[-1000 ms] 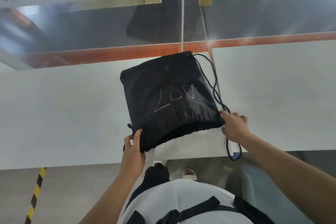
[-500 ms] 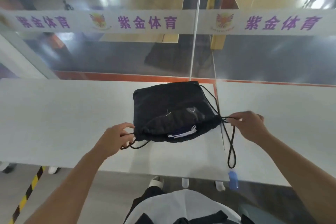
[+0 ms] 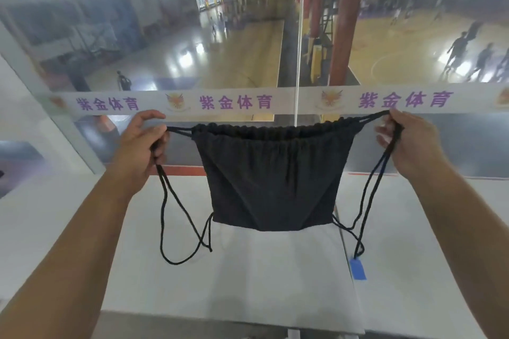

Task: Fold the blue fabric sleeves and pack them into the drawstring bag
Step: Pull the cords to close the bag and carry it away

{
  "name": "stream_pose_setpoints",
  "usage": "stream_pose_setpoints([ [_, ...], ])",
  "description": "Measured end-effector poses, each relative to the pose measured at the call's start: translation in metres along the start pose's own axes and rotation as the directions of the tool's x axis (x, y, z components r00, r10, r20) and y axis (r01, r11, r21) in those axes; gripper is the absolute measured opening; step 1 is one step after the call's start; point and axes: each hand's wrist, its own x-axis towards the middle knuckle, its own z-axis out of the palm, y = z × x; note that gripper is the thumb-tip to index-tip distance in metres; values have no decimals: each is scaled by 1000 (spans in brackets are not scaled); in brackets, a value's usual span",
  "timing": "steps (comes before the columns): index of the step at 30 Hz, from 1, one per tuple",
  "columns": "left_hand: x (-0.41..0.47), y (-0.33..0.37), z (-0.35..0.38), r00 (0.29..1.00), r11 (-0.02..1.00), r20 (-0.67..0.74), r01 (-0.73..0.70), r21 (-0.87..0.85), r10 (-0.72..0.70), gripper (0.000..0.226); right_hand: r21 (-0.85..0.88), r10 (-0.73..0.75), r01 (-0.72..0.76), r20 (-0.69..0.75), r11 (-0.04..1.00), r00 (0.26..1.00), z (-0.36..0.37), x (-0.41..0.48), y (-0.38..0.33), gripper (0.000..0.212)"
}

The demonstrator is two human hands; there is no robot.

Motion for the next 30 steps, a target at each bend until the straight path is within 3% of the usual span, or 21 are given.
stream_pose_setpoints([
  [4,10,-39,-39,973,977,-195,81,-196,-120,31,27,142,-140,-238,990,961,-46,22,34,20],
  [7,-1,-104,-54,892,953,-337,284,-101,-301,29,-117,245,-303,-358,946,901,-74,14,95,24],
  [12,-35,-189,-34,854,833,-175,517,195,-489,18,-391,457,-530,-270,752,847,-88,-25,176,23],
  [15,-50,-196,-18,792,695,-14,544,470,-610,45,-624,452,-416,-110,662,885,-76,-44,178,49],
  [17,-60,-190,-1,781,621,115,388,680,-614,77,-699,402,-216,111,682,909,-53,-56,170,63],
  [19,-67,-178,27,823,663,255,183,726,-507,90,-729,330,-10,298,685,895,-27,-63,164,63],
  [21,-66,-165,53,896,754,302,55,654,-326,77,-743,263,116,372,659,890,-5,-61,160,56],
  [23,-55,-154,69,938,835,265,44,549,-224,50,-752,227,169,393,637,891,11,-53,156,45],
  [27,-35,-135,70,942,836,241,67,544,-232,11,-746,192,248,449,617,873,24,-35,146,6],
  [30,-33,-124,58,933,804,249,65,591,-259,6,-786,297,267,490,558,820,28,-28,135,15],
])
